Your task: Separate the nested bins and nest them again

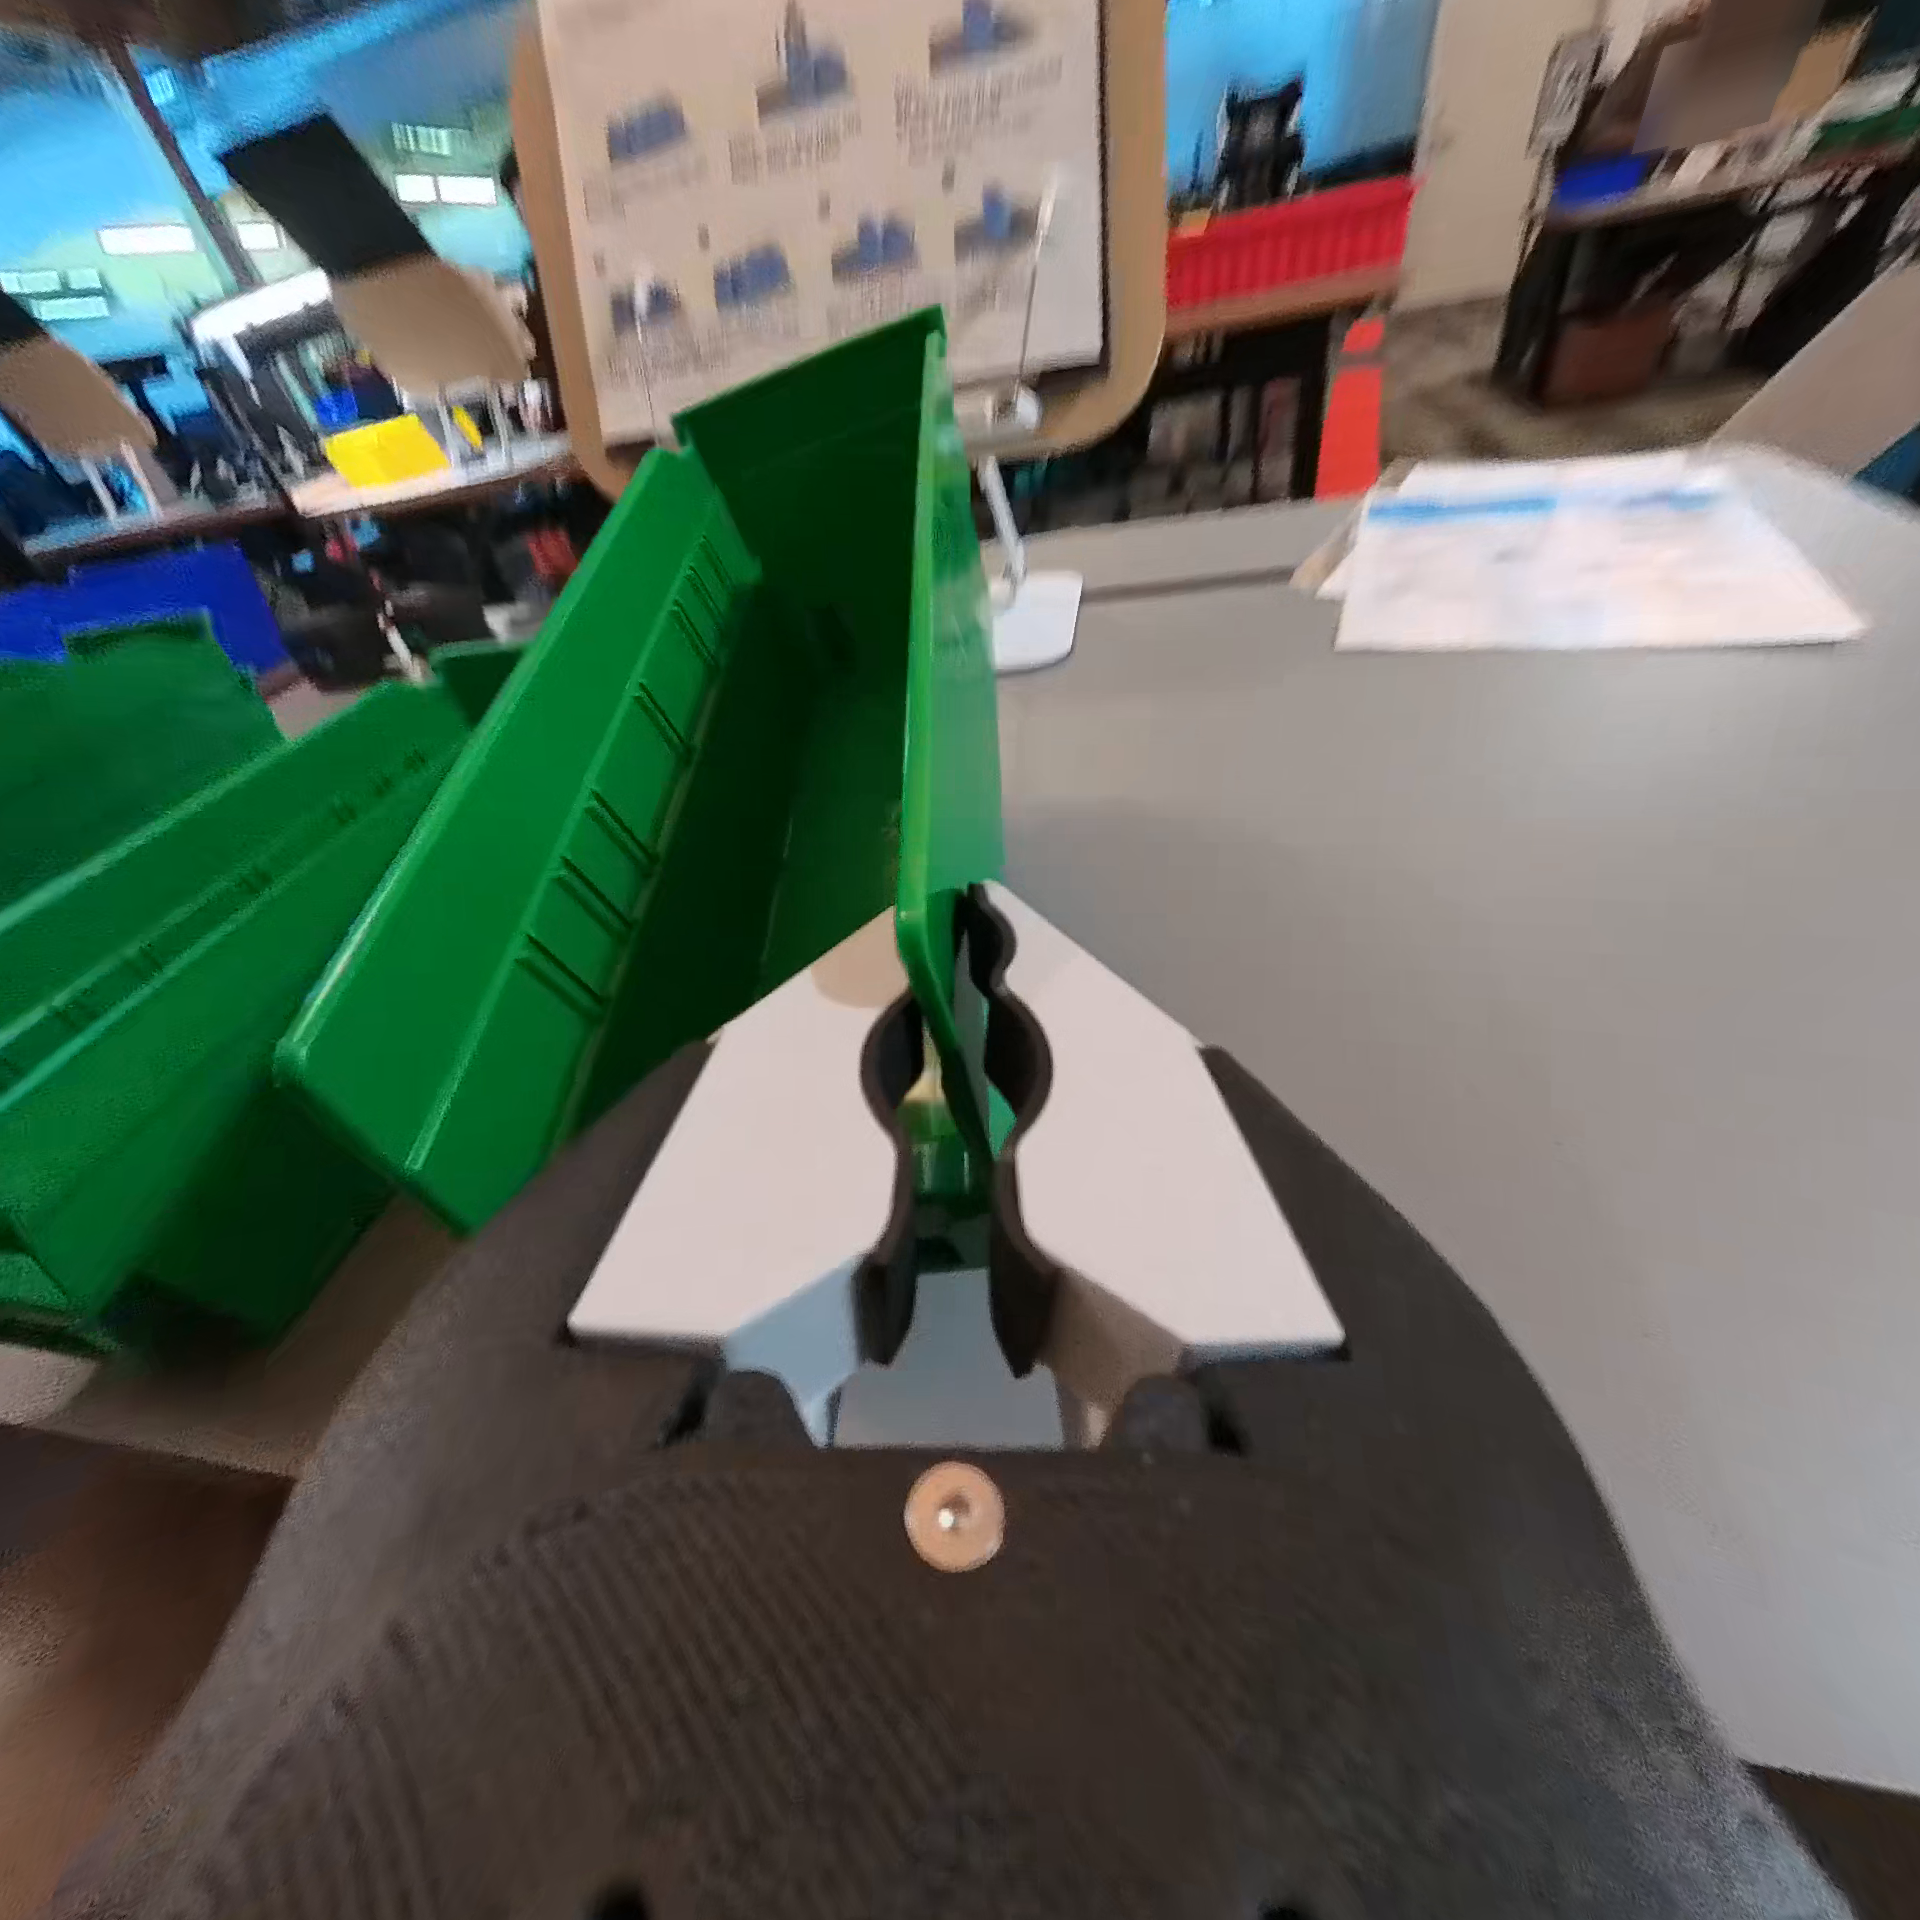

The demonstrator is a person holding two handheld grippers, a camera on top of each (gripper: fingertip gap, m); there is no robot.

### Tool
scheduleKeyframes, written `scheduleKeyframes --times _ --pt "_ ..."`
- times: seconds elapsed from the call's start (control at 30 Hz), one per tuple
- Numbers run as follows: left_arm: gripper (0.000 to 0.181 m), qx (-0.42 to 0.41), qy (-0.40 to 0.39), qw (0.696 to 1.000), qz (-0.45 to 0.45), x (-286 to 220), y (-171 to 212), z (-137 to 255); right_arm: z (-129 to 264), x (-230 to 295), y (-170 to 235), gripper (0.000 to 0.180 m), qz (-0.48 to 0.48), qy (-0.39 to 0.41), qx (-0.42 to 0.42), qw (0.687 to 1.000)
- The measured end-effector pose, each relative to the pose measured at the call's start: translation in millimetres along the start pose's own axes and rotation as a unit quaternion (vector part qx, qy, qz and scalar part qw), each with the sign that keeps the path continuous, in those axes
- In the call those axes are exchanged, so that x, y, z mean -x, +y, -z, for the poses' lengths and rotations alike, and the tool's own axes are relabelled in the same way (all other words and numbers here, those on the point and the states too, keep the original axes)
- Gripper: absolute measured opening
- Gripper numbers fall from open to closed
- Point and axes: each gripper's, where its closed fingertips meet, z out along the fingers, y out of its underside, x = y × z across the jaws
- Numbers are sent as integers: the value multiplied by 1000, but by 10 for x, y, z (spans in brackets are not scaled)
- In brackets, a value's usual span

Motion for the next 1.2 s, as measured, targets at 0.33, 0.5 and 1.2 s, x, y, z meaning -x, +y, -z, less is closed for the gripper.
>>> scheduleKeyframes --times 0.33,0.5,1.2 --pt "70 70 194 978 -22 -1199 396 -297 676 409 -340 3 18 -7 -125 992" --pt "70 81 236 968 -41 -1583 539 -358 858 700 -237 3 -30 -12 -128 991" --pt "7 -67 38 993 -87 -806 -12 -86 1056 2298 -206 26 227 -140 -236 934"
